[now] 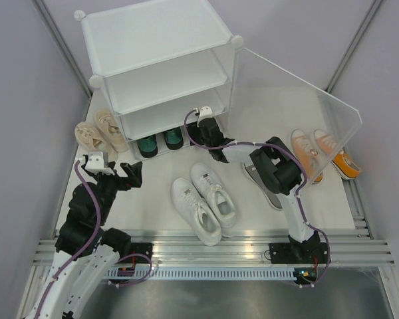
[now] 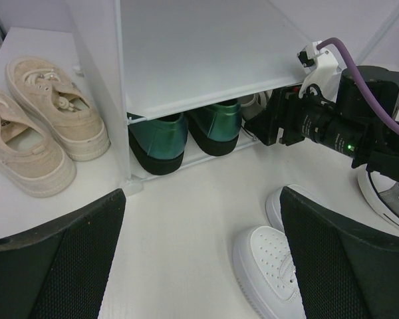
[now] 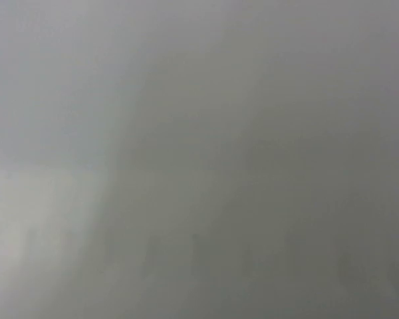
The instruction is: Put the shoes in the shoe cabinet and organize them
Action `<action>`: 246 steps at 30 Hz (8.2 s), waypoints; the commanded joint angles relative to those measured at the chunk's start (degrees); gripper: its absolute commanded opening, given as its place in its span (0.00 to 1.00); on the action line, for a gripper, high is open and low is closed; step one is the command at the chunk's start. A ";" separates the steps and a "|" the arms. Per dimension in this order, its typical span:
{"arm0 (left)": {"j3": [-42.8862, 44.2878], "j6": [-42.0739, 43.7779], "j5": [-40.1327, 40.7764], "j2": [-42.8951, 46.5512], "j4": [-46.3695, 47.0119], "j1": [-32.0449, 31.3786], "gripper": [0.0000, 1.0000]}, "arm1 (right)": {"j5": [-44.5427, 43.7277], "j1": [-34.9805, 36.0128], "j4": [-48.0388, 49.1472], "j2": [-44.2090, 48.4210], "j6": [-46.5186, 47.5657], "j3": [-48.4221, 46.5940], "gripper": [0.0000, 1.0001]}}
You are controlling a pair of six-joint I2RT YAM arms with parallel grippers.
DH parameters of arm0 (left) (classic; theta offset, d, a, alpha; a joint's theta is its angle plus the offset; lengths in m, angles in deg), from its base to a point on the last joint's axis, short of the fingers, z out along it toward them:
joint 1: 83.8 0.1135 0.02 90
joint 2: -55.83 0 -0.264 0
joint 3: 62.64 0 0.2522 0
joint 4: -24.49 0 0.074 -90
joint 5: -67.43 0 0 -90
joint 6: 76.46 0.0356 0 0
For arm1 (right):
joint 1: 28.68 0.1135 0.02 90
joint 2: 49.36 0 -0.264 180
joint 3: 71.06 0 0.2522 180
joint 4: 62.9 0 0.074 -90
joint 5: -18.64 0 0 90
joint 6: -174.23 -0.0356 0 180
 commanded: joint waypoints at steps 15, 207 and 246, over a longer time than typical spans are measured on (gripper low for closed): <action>-0.12 2.14 -1.36 -0.35 1.86 -0.44 1.00 | 10.56 0.46 4.72 -3.17 -1.86 -4.93 0.34; -0.65 2.76 -3.03 1.68 1.94 -0.79 1.00 | 1.68 1.07 -14.88 32.87 -5.98 26.44 0.68; -0.56 2.76 -3.47 1.76 1.94 -1.58 1.00 | -12.91 0.37 -19.80 19.60 1.84 6.59 0.01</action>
